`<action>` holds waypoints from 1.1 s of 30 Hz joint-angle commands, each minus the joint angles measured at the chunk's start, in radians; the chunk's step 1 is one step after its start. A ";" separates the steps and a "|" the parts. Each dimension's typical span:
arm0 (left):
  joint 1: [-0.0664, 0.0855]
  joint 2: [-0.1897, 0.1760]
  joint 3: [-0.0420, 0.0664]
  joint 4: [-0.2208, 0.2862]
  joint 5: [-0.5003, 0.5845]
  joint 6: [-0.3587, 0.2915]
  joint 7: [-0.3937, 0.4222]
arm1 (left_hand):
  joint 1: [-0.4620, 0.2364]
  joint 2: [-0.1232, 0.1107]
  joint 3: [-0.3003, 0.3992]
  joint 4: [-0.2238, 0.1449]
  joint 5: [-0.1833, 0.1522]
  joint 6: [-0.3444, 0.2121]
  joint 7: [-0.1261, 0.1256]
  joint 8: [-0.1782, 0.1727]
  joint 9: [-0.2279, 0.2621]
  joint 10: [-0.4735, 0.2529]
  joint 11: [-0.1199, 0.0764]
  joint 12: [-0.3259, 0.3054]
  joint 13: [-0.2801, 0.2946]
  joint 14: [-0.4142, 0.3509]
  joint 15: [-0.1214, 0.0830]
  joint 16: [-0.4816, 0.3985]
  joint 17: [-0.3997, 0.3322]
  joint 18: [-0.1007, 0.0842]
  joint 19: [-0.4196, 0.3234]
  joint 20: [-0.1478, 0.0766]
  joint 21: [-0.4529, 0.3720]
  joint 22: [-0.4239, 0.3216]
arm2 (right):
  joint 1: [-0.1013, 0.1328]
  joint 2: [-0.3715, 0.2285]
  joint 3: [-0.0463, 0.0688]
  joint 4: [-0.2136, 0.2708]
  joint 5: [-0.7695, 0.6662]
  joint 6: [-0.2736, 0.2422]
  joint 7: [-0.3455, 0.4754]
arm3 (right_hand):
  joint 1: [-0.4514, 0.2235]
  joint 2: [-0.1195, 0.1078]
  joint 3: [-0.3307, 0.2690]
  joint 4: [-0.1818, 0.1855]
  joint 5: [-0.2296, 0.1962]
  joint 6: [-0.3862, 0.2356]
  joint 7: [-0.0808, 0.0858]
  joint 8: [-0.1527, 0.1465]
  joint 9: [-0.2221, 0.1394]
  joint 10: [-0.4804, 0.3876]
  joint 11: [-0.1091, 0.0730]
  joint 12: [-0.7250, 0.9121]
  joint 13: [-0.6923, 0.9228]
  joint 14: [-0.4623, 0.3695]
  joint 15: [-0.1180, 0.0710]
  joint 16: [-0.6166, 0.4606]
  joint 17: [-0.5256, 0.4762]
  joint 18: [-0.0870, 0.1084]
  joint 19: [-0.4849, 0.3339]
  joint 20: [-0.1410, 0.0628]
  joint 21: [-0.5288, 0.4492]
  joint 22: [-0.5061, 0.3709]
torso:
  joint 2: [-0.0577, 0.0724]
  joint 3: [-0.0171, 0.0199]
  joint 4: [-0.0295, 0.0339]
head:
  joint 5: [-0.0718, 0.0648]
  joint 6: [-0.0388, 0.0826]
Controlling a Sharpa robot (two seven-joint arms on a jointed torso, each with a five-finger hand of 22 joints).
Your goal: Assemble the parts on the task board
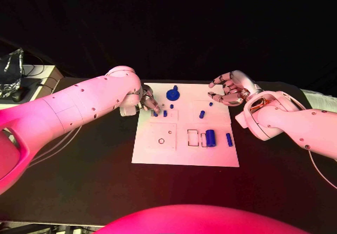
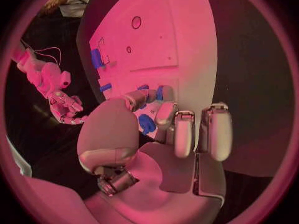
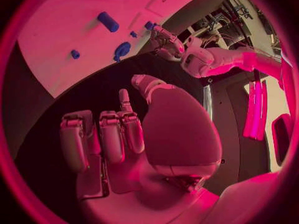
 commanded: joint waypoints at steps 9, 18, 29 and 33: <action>-0.007 0.000 -0.004 0.004 0.006 -0.017 -0.017 | -0.020 -0.025 -0.119 0.054 -0.011 0.024 -0.024 -0.023 -0.009 -0.007 -0.008 -0.004 -0.004 0.105 -0.016 0.003 0.263 -0.017 0.018 -0.014 -0.003 0.161 | -0.001 0.001 0.000 0.001 -0.010 0.010 0.008 | -0.008 -0.002 0.019 -0.010 0.082 -0.010 0.001 0.004 -0.001 0.065 -0.008 -0.001 0.222 0.092 -0.008 -0.004 0.207 0.006 0.093 -0.007 -0.003 0.248 | 0.000 0.0000 0.0010 | 0.001 0.001; -0.007 -0.007 -0.004 0.009 -0.005 -0.029 -0.018 | -0.020 -0.037 -0.163 0.083 -0.016 0.029 -0.024 -0.030 -0.012 -0.010 -0.007 -0.005 -0.005 0.105 -0.016 0.003 0.263 -0.018 0.019 -0.014 -0.003 0.161 | -0.001 0.000 0.000 0.002 -0.010 0.009 0.009 | -0.012 -0.004 0.018 -0.010 0.084 -0.010 0.001 0.004 -0.001 0.064 -0.007 -0.001 0.221 0.092 -0.008 -0.004 0.207 0.006 0.093 -0.007 -0.003 0.248 | 0.001 -0.0006 0.0001 | 0.001 0.001; -0.007 -0.023 -0.003 0.022 -0.017 -0.038 -0.021 | 0.016 -0.047 -0.243 0.149 -0.154 0.036 -0.022 -0.044 -0.016 -0.013 -0.005 -0.006 -0.003 0.105 -0.014 0.003 0.263 -0.017 0.018 -0.013 -0.005 0.160 | -0.001 0.000 0.000 0.002 -0.010 0.007 0.009 | -0.012 -0.004 0.018 -0.010 0.084 -0.010 0.001 0.004 -0.001 0.064 -0.007 -0.001 0.221 0.092 -0.008 -0.004 0.207 0.006 0.093 -0.007 -0.003 0.248 | 0.000 -0.0007 0.0007 | 0.001 0.001; -0.007 -0.033 -0.003 0.031 -0.020 -0.042 -0.024 | 0.033 -0.056 -0.288 0.195 -0.249 0.039 -0.019 -0.049 -0.016 -0.015 -0.003 -0.008 -0.004 0.105 -0.012 0.003 0.263 -0.017 0.019 -0.012 -0.006 0.160 | -0.001 -0.001 0.000 0.002 -0.010 0.006 0.010 | -0.012 -0.004 0.018 -0.010 0.084 -0.010 0.001 0.004 -0.001 0.064 -0.007 -0.001 0.221 0.092 -0.008 -0.004 0.207 0.006 0.093 -0.007 -0.003 0.248 | 0.000 -0.0003 0.0009 | 0.002 0.000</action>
